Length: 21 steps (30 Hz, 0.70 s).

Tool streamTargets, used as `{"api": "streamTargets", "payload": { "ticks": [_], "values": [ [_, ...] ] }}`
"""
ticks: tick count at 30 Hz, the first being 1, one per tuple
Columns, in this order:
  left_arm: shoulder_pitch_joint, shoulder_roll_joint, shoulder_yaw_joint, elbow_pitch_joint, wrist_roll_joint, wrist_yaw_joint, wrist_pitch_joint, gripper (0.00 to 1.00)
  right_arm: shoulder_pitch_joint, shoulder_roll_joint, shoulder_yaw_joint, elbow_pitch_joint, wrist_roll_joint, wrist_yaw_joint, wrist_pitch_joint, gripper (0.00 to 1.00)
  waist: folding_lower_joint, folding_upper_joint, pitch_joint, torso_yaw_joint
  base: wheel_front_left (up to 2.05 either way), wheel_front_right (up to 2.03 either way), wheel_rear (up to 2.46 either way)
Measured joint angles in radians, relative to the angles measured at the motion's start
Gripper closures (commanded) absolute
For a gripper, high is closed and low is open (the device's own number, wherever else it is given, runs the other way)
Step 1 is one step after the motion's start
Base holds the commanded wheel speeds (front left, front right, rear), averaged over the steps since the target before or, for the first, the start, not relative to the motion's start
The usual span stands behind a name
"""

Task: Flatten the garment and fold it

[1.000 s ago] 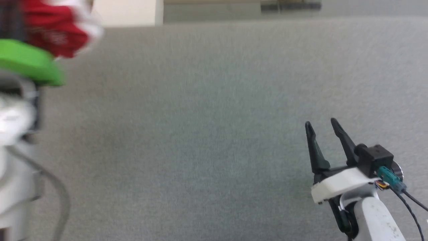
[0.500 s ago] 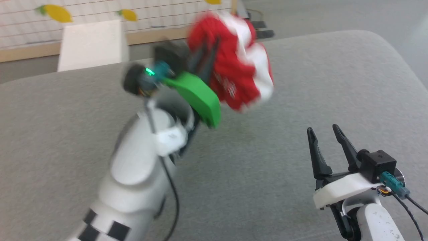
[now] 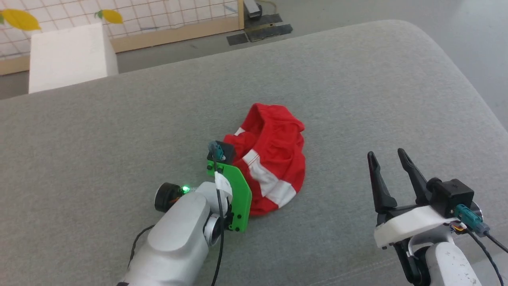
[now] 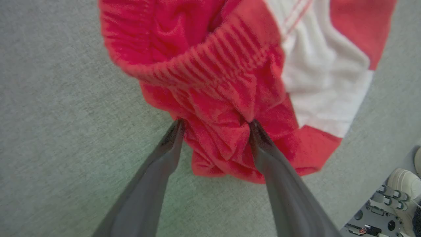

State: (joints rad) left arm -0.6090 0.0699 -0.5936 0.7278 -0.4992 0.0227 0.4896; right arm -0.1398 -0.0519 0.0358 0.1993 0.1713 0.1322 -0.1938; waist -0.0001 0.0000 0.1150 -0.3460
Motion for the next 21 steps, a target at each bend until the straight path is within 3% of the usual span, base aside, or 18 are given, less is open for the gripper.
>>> {"api": "streamTargets", "payload": {
  "ticks": [5,11,21],
  "values": [
    [0.037,0.014,0.028,-0.1,-0.024,0.006,-0.088,0.0,0.0,0.001,0.0,-0.002,-0.002,0.0,0.0,0.0,0.0,0.0,-0.007,0.042,0.0,0.0,0.0],
    [0.109,0.071,0.07,-0.313,-0.009,0.002,-0.341,0.0,0.012,0.001,-0.008,-0.022,-0.017,0.0,0.015,0.0,0.0,0.0,-0.033,0.093,0.0,0.0,0.0],
    [0.268,0.128,0.173,-0.519,0.037,0.077,-0.69,0.0,0.054,0.001,-0.012,-0.057,-0.031,0.0,0.036,0.0,0.0,0.0,-0.089,0.135,0.0,0.0,0.0]
  ]
}}
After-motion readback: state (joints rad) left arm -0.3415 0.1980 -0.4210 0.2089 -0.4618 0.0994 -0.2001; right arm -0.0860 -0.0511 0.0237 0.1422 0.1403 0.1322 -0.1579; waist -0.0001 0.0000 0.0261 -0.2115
